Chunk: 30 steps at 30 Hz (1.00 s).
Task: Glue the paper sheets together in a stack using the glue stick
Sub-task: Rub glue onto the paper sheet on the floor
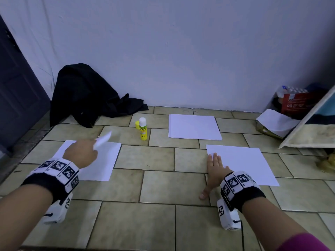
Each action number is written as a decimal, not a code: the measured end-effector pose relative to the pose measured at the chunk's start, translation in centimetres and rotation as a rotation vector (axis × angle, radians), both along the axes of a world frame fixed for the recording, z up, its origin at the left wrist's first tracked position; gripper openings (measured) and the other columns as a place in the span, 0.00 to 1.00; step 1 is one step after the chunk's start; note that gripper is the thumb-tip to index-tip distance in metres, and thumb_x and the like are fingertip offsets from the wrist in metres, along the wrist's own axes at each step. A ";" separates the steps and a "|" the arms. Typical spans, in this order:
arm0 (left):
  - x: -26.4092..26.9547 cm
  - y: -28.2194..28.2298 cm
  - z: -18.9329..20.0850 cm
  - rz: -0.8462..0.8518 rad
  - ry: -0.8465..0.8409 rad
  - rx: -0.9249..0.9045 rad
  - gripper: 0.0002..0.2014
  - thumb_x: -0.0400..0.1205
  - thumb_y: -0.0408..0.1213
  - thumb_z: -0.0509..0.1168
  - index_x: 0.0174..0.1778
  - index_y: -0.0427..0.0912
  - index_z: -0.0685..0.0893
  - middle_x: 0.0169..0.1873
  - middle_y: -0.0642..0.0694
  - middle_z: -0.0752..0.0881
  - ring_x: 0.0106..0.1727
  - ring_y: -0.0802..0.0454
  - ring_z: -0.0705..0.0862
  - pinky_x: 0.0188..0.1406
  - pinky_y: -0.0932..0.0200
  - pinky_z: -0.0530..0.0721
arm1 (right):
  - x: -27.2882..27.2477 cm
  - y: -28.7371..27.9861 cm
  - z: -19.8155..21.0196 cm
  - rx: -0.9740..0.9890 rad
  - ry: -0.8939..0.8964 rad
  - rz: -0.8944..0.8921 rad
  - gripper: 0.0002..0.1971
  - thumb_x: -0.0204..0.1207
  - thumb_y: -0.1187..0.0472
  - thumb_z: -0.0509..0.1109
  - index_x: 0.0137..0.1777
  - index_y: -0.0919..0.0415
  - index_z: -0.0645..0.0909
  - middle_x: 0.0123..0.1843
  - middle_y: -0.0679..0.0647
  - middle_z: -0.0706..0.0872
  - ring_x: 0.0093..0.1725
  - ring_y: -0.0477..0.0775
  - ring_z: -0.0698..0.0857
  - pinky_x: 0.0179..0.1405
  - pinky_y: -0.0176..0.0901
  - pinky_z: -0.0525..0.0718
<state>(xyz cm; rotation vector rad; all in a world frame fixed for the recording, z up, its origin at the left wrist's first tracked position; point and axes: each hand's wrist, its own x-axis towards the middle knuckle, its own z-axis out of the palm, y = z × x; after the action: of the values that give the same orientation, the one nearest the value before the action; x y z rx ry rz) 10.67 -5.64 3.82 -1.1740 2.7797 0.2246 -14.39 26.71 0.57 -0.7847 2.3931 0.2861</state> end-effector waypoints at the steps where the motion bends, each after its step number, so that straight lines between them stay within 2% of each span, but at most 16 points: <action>1: -0.7 0.9 0.6 -0.027 0.022 -0.009 0.34 0.80 0.33 0.54 0.79 0.68 0.59 0.45 0.52 0.84 0.41 0.50 0.81 0.38 0.58 0.78 | 0.0 0.0 0.0 0.000 0.006 0.005 0.79 0.52 0.37 0.84 0.80 0.66 0.23 0.81 0.61 0.23 0.82 0.60 0.29 0.82 0.64 0.43; 2: -1.5 2.0 1.0 -0.050 0.016 -0.015 0.30 0.79 0.35 0.55 0.79 0.61 0.67 0.44 0.51 0.84 0.40 0.50 0.80 0.39 0.57 0.78 | 0.0 -0.1 0.0 0.001 0.010 0.008 0.79 0.52 0.37 0.84 0.80 0.66 0.23 0.81 0.61 0.23 0.82 0.60 0.29 0.82 0.64 0.43; 4: -3.4 5.2 1.6 -0.078 -0.030 -0.014 0.21 0.78 0.38 0.56 0.68 0.48 0.77 0.41 0.50 0.83 0.41 0.48 0.81 0.37 0.57 0.78 | 0.0 -0.1 0.0 0.004 0.016 0.009 0.79 0.52 0.37 0.84 0.80 0.66 0.23 0.82 0.61 0.24 0.82 0.60 0.29 0.82 0.64 0.44; 6: -5.4 8.9 1.4 -0.163 -0.058 0.007 0.20 0.78 0.38 0.56 0.66 0.47 0.78 0.43 0.49 0.82 0.41 0.47 0.80 0.34 0.59 0.74 | 0.1 -0.1 0.1 0.012 0.024 0.012 0.79 0.52 0.37 0.84 0.80 0.67 0.23 0.82 0.61 0.24 0.82 0.61 0.29 0.82 0.64 0.44; 8: -7.3 12.9 0.9 -0.256 -0.094 0.017 0.20 0.80 0.39 0.56 0.68 0.45 0.77 0.51 0.46 0.84 0.49 0.44 0.82 0.41 0.59 0.77 | 0.0 -0.2 0.3 0.023 0.033 0.019 0.78 0.53 0.37 0.84 0.79 0.67 0.23 0.82 0.62 0.24 0.82 0.61 0.30 0.82 0.64 0.45; 10: -8.8 15.9 0.4 -0.286 -0.127 0.053 0.16 0.83 0.40 0.57 0.64 0.40 0.77 0.59 0.42 0.83 0.59 0.42 0.82 0.48 0.57 0.76 | -0.1 -0.5 0.6 0.045 0.039 0.023 0.78 0.52 0.37 0.84 0.80 0.68 0.24 0.82 0.62 0.26 0.83 0.62 0.31 0.82 0.63 0.48; 11: -9.4 17.1 0.2 -0.294 -0.128 0.083 0.15 0.83 0.40 0.58 0.63 0.39 0.78 0.60 0.42 0.82 0.60 0.42 0.81 0.49 0.58 0.75 | -0.2 -0.7 0.8 0.054 0.045 0.023 0.78 0.52 0.37 0.84 0.80 0.68 0.26 0.83 0.62 0.28 0.83 0.63 0.33 0.82 0.63 0.51; 13: -10.3 18.6 -0.7 -0.318 -0.138 0.131 0.17 0.84 0.47 0.58 0.62 0.38 0.77 0.61 0.41 0.81 0.61 0.42 0.80 0.52 0.57 0.74 | -0.4 -1.2 1.2 0.040 0.071 0.011 0.76 0.50 0.36 0.84 0.82 0.69 0.33 0.84 0.62 0.37 0.84 0.63 0.41 0.80 0.61 0.60; 16: -10.9 18.6 -1.6 -0.388 -0.218 0.141 0.34 0.82 0.65 0.54 0.71 0.38 0.72 0.67 0.40 0.74 0.68 0.42 0.71 0.61 0.50 0.74 | -0.9 -1.5 1.5 -0.030 0.113 0.008 0.68 0.51 0.33 0.82 0.81 0.68 0.48 0.80 0.60 0.53 0.80 0.61 0.55 0.75 0.58 0.69; 18: -11.0 17.7 -1.8 -0.440 -0.247 0.146 0.39 0.81 0.67 0.51 0.76 0.38 0.67 0.72 0.42 0.68 0.73 0.41 0.66 0.66 0.47 0.73 | -1.4 -1.6 1.8 -0.068 0.109 -0.011 0.63 0.55 0.30 0.78 0.79 0.67 0.53 0.78 0.60 0.58 0.78 0.61 0.59 0.74 0.57 0.70; 20: -10.7 16.5 -1.8 -0.530 -0.274 0.142 0.37 0.83 0.62 0.54 0.81 0.39 0.60 0.77 0.40 0.62 0.76 0.41 0.61 0.70 0.45 0.72 | -1.9 -1.8 2.3 -0.146 0.092 -0.088 0.54 0.59 0.30 0.76 0.76 0.66 0.63 0.76 0.61 0.62 0.76 0.62 0.64 0.70 0.54 0.72; 22: -10.4 15.3 -2.3 -0.615 -0.342 0.108 0.39 0.84 0.56 0.58 0.85 0.42 0.50 0.81 0.39 0.52 0.81 0.39 0.51 0.74 0.42 0.67 | -2.5 -2.4 3.2 -0.300 0.142 -0.157 0.43 0.64 0.33 0.75 0.68 0.65 0.73 0.74 0.61 0.64 0.73 0.62 0.67 0.66 0.53 0.75; 24: -9.9 14.6 -3.0 -0.633 -0.389 0.107 0.41 0.84 0.55 0.59 0.85 0.48 0.43 0.83 0.40 0.38 0.83 0.36 0.35 0.79 0.34 0.54 | -2.8 -3.7 4.3 -0.548 0.208 -0.176 0.31 0.69 0.41 0.76 0.63 0.65 0.79 0.71 0.60 0.69 0.71 0.59 0.71 0.64 0.50 0.76; 26: -9.5 14.2 -3.8 -0.583 -0.398 0.180 0.41 0.84 0.57 0.58 0.84 0.57 0.37 0.81 0.44 0.27 0.79 0.34 0.25 0.77 0.27 0.42 | -2.5 -5.7 5.4 -0.771 0.162 -0.154 0.21 0.72 0.49 0.76 0.58 0.62 0.82 0.66 0.58 0.75 0.63 0.56 0.78 0.57 0.44 0.76; 28: -9.3 13.8 -4.3 -0.527 -0.402 0.255 0.40 0.83 0.59 0.57 0.81 0.65 0.34 0.80 0.47 0.24 0.79 0.32 0.24 0.77 0.25 0.40 | -2.1 -8.3 6.0 -0.848 0.064 -0.078 0.16 0.73 0.51 0.76 0.56 0.60 0.83 0.61 0.55 0.81 0.60 0.53 0.81 0.52 0.39 0.74; 30: -9.3 13.6 -4.5 -0.516 -0.413 0.259 0.40 0.83 0.61 0.56 0.80 0.67 0.33 0.80 0.48 0.24 0.79 0.30 0.26 0.77 0.25 0.41 | -1.7 -11.2 6.2 -0.848 -0.025 -0.009 0.15 0.74 0.51 0.75 0.55 0.60 0.84 0.58 0.53 0.85 0.60 0.51 0.82 0.54 0.37 0.75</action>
<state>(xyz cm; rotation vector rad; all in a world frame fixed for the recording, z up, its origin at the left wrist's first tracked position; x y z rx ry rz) 1.37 7.93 -0.70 -0.3682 2.4766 0.2457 -16.10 15.46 6.76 -1.1117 2.4627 -0.7921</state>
